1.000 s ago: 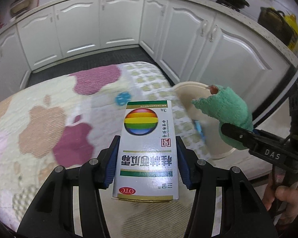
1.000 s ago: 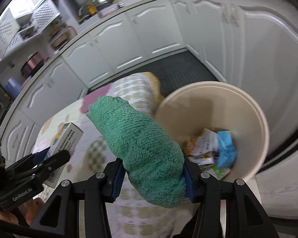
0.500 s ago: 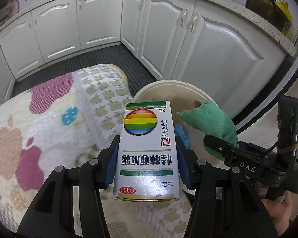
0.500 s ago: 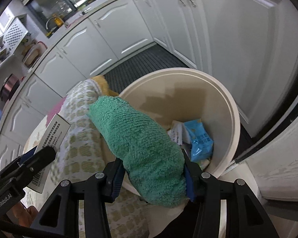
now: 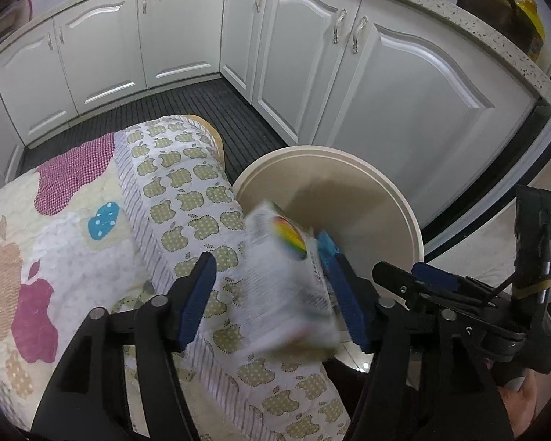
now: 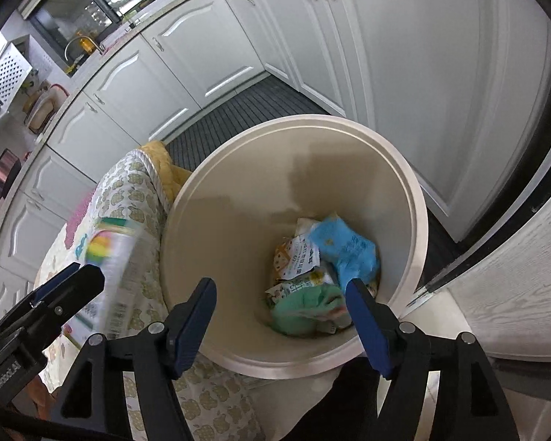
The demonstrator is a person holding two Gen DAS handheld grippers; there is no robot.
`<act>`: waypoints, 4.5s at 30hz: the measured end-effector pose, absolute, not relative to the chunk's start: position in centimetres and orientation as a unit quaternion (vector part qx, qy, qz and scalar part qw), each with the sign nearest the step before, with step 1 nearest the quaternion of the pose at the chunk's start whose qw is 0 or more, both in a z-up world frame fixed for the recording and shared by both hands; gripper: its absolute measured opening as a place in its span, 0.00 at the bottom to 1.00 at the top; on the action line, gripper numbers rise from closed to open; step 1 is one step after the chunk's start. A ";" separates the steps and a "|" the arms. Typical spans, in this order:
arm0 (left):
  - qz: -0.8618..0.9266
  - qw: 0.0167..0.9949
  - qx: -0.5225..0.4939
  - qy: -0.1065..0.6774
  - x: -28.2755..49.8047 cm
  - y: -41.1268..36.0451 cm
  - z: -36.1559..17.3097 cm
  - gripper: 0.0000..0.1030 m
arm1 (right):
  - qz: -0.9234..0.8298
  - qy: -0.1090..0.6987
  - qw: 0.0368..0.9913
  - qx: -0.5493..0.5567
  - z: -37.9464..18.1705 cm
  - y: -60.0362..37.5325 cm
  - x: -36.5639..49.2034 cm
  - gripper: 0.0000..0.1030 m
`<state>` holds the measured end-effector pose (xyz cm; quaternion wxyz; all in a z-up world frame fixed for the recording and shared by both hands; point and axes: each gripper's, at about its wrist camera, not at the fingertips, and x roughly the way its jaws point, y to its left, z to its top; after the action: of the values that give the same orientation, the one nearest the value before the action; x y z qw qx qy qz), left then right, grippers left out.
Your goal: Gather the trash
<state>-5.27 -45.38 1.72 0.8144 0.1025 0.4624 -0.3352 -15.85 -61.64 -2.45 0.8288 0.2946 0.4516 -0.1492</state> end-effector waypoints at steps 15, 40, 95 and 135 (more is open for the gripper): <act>-0.313 0.838 0.087 0.438 -6.2 -42.1 3.1 0.65 | -0.158 0.434 0.852 0.248 -0.2 -59.7 -16.7 0.68; -0.258 0.915 0.006 0.311 -11.5 -30.9 9.5 0.79 | -0.178 0.305 0.929 0.114 9.5 -50.2 -20.2 0.84; -0.210 0.955 0.026 0.210 -14.8 -29.2 12.7 0.79 | -0.202 0.218 0.952 0.077 13.8 -47.9 -23.1 0.96; -0.206 0.953 0.033 0.219 -14.4 -29.5 11.8 0.79 | -0.204 0.232 0.948 0.080 13.0 -47.9 -22.4 0.96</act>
<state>-14.42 -29.53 11.78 0.9530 0.0332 0.2194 -0.2063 -22.40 -47.94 13.05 0.9477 0.0800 0.2318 -0.2041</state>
